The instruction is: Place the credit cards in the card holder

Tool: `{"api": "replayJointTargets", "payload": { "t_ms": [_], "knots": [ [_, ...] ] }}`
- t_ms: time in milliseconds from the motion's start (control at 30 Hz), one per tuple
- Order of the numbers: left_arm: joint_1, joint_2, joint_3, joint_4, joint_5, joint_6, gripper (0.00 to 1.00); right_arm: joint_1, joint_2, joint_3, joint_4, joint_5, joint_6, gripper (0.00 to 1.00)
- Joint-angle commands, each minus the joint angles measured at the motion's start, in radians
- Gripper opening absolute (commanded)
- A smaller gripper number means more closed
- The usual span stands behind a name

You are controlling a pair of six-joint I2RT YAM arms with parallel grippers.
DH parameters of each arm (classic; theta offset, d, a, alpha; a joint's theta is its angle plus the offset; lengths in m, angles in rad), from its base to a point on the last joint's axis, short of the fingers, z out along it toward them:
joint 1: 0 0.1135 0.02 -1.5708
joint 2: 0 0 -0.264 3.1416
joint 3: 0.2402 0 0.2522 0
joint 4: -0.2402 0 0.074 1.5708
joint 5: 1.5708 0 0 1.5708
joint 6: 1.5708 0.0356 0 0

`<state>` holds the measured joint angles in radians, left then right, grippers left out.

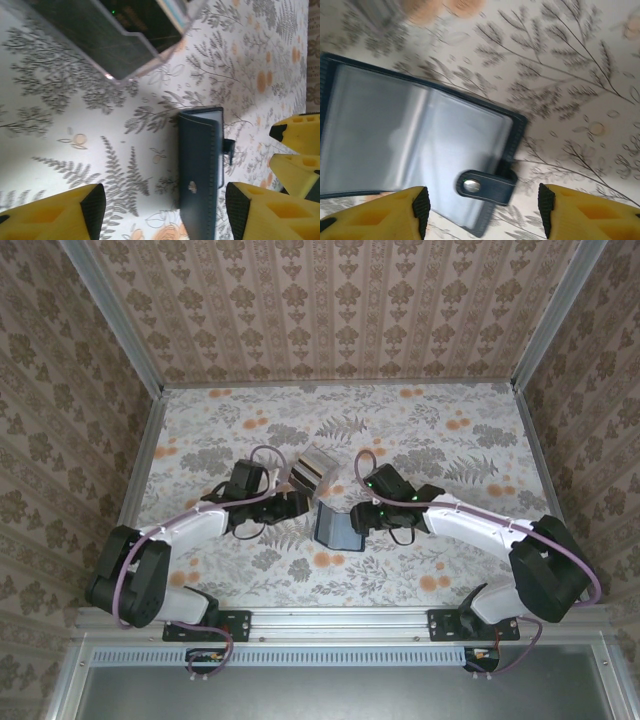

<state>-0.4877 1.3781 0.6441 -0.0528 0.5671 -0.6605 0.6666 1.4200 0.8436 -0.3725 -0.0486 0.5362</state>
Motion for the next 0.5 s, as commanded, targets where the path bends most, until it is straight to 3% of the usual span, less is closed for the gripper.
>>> {"api": "replayJointTargets", "payload": {
  "t_ms": [0, 233, 467],
  "knots": [
    [-0.022, 0.006, 0.050, -0.019, -0.021, -0.002, 0.76, 0.002, -0.015, 0.037, 0.049, 0.016, 0.042, 0.61],
    [-0.086, 0.048, 0.063, 0.000, -0.050, -0.017, 0.77, -0.017, 0.033, 0.082, 0.102, -0.004, 0.009, 0.60],
    [-0.086, 0.058, 0.031, 0.028, -0.057, -0.040, 0.73, -0.073, 0.141, 0.221, 0.112, -0.084, -0.275, 0.62]
  ]
}}
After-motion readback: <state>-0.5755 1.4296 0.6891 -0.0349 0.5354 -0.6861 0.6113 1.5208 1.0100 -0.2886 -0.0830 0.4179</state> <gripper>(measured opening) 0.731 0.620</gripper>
